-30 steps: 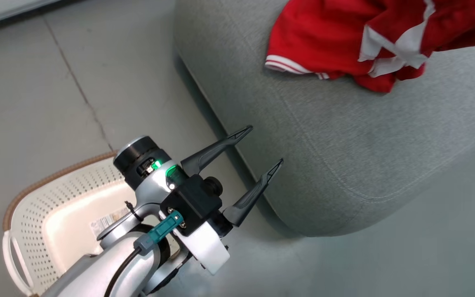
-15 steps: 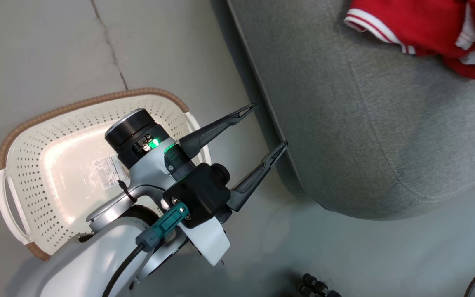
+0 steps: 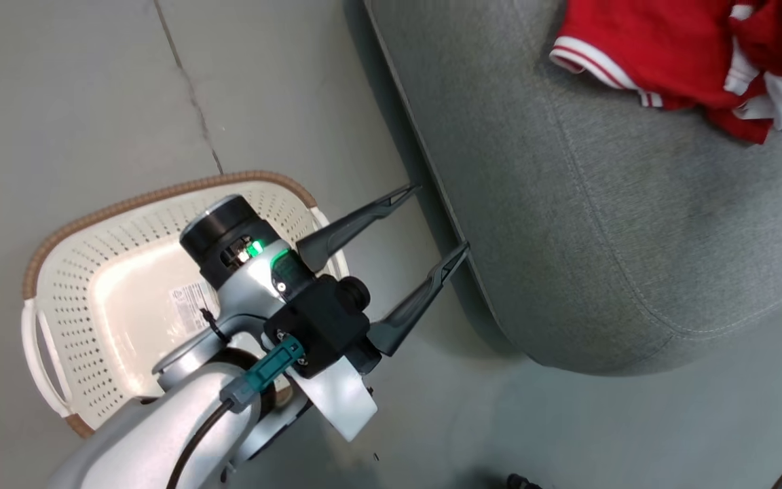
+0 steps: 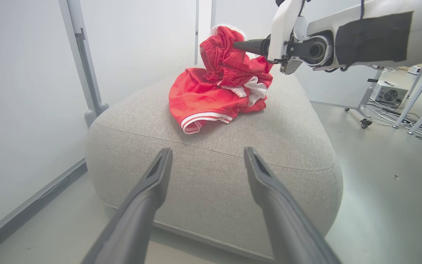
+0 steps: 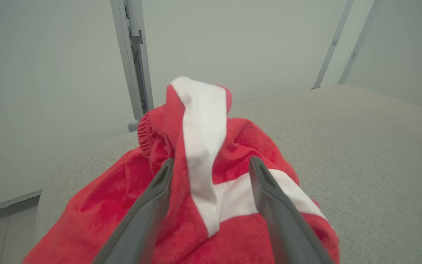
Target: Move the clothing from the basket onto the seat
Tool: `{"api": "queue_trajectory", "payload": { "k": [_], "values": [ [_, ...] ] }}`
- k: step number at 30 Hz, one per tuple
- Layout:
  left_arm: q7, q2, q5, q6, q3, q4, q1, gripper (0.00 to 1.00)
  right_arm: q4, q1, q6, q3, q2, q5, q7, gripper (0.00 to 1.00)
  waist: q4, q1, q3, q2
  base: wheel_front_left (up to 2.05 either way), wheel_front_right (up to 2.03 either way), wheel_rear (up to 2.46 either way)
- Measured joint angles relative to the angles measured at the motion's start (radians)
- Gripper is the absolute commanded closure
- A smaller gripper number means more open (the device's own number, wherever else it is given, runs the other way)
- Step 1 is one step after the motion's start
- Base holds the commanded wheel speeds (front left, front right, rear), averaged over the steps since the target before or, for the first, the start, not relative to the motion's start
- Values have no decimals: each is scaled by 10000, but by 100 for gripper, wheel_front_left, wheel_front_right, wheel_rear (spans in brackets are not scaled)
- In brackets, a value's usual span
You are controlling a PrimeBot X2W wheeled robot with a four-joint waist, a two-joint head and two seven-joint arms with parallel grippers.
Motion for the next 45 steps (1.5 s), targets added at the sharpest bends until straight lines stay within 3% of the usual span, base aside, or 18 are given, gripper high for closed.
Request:
{"api": "queue_trajectory", "payload": {
  "k": [6, 14, 24, 35, 45],
  "values": [
    [-612, -313, -291, 224, -73, 464, 507, 0, -608, 1050, 0, 288, -207, -54, -2, 0, 82, -1, -1046, 0, 0, 0, 0],
    [-1547, -614, -775, 1137, 497, 965, 1507, 0, -2504, 2929, 0, 520, -132, -219, -15, 0, 430, 0, -2500, 0, 0, 0, 0],
    [-2268, -646, -995, 2334, 1457, 1258, 2175, 0, -6057, 5137, 0, 1058, 658, -677, 25, 0, 1473, 0, -3732, 1, 0, 0, 0],
    [-3012, -773, -1655, 3507, 3064, 1586, 2913, 0, -8447, 7008, 0, 1400, 1432, -1400, 1080, 0, 2634, 0, -4636, 0, 0, 0, 0],
    [-3285, -844, -2213, 3712, 4692, 1611, 4216, 0, -8924, 8165, 0, 1421, 1712, -1628, 1534, 0, 3279, 0, -5251, 0, 0, 0, 0]
  ]
}}
